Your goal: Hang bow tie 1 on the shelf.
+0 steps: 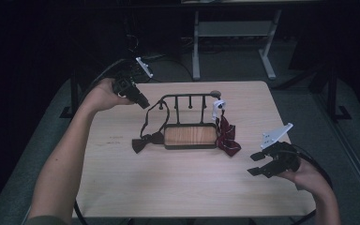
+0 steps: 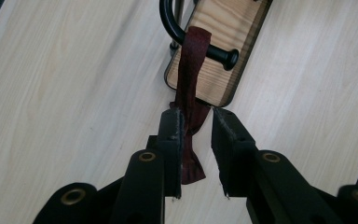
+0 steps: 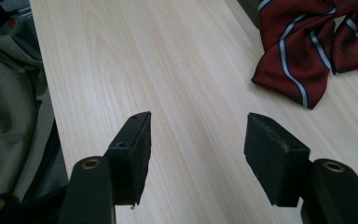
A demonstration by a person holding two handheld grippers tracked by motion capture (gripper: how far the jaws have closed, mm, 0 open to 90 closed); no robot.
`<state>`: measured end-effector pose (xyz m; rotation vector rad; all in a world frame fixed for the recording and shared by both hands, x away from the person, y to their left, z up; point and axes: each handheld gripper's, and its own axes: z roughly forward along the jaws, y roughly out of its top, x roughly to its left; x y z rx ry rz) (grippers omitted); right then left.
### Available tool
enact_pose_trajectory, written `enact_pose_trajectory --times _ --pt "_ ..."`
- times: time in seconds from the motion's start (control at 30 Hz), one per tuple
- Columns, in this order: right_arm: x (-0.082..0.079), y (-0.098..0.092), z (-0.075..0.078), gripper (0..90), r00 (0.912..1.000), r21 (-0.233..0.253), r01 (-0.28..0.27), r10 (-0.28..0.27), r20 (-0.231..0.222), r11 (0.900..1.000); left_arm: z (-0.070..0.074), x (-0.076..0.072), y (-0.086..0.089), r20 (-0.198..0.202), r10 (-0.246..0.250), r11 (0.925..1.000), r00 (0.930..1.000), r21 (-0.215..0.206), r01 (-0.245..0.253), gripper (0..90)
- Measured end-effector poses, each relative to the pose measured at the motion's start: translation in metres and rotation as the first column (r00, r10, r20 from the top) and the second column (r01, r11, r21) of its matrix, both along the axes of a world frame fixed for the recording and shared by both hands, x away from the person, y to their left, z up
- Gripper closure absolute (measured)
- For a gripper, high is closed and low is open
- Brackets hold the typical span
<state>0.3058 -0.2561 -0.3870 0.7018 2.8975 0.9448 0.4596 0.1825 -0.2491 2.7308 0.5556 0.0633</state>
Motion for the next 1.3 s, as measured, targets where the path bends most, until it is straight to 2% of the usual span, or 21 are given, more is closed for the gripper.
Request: enact_pose_trajectory --times 0.27,0.5,0.97,1.3 --pt "-0.001 0.0 0.0 40.9 1.0 -0.004 0.003 -0.003 0.002 1.0 0.002 -0.008 0.007 0.003 0.005 1.0 1.0 -0.001 -0.005 68.3" --pt "0.0 -0.001 0.001 40.7 1.0 -0.002 0.01 -0.01 -0.002 1.0 0.004 -0.018 0.013 0.012 -0.001 0.9998 0.9999 -0.021 0.001 65.0" --pt "0.002 -0.003 -0.005 39.6 0.9997 -0.013 0.024 -0.024 -0.01 1.0 -0.005 -0.039 0.028 0.013 -0.002 0.9996 0.9999 -0.029 0.003 60.7" --pt "0.002 -0.005 -0.006 37.2 0.9989 -0.014 0.047 -0.047 -0.008 0.999 -0.017 -0.054 0.037 0.019 -0.001 0.9984 0.9998 -0.056 0.002 57.6"
